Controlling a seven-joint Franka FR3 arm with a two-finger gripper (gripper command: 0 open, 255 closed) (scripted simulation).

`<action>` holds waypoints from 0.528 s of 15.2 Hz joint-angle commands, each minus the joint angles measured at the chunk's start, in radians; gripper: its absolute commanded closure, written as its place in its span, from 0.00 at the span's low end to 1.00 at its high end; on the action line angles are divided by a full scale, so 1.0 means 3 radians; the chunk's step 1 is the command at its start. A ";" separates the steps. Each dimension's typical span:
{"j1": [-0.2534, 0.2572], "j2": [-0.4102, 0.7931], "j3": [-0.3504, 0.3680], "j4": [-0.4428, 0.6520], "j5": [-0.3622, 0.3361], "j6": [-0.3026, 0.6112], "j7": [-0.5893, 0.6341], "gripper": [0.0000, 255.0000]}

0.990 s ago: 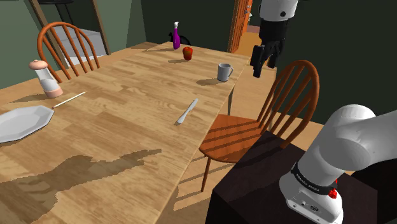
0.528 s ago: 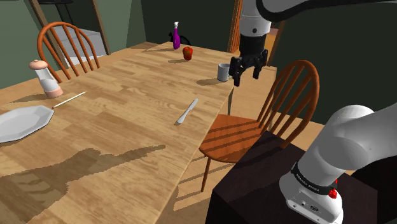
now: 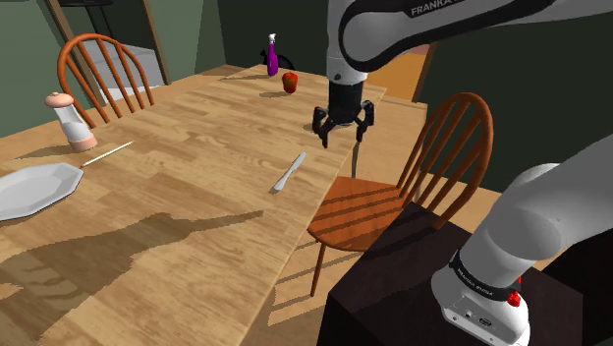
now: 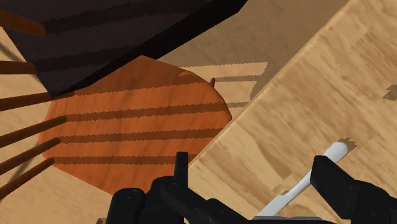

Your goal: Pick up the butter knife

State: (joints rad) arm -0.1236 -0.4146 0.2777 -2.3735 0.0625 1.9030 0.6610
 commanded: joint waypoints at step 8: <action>-0.0227 0.1145 0.0248 0.0509 -0.0184 0.0674 0.1289 0.00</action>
State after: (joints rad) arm -0.1863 -0.1168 0.3453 -2.2461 0.0186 2.0849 0.9966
